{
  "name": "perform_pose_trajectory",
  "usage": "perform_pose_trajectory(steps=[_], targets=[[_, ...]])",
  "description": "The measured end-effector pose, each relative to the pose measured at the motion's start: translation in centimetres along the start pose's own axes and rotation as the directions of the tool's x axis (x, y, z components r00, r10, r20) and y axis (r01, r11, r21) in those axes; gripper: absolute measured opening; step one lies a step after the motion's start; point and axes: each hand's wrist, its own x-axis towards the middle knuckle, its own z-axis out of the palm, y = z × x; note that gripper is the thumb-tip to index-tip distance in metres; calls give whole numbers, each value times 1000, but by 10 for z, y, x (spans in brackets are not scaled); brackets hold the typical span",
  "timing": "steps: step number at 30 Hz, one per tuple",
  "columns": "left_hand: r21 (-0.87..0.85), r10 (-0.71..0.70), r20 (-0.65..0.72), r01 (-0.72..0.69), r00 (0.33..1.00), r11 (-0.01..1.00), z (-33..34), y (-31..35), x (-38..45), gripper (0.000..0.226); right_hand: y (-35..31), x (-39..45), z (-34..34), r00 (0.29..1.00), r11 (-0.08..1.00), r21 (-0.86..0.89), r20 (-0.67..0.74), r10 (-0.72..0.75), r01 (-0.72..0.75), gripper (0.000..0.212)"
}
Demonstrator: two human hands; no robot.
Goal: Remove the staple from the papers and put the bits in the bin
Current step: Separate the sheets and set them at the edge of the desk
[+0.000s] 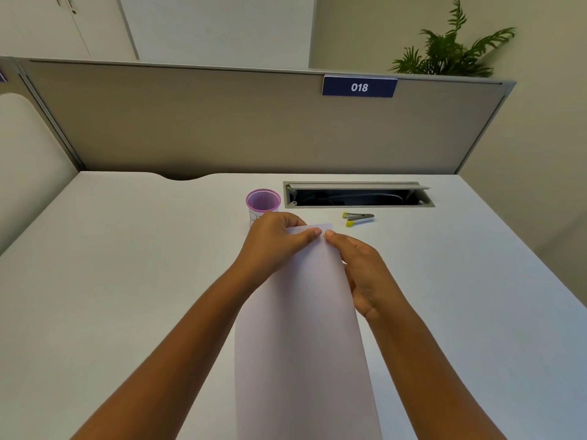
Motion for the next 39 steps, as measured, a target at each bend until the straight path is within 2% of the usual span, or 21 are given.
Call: perform_pose_trajectory(steps=[5, 11, 18, 21, 27, 39], targets=[[0, -23, -3, 23, 1000, 1000, 9, -7, 3, 36, 6, 6, -2, 998, 998, -58, -53, -25, 22, 15], [149, 15, 15, -17, 1000, 989, 19, -8, 7, 36, 13, 11, -3, 994, 997, -76, -105, -15, 7, 12], [173, -30, -21, 33, 999, 984, 26, -13, 10, 38, 16, 16, -5, 994, 995, -97, -112, -4, -7, 15], [173, -53, -35, 59, 998, 983, 27, -12, 11, 38, 18, 18, -5, 994, 994, -109, -104, 17, -29, 24], [128, -72, -12, 73, 997, 989, 25, -10, 12, 38, 16, 20, -1, 994, 993, -115, -104, -29, 17, 10], [124, -120, 40, 114, 992, 986, 29, -9, 15, 32, 20, 24, -4, 992, 995, -98, -124, -1, -11, 16]])
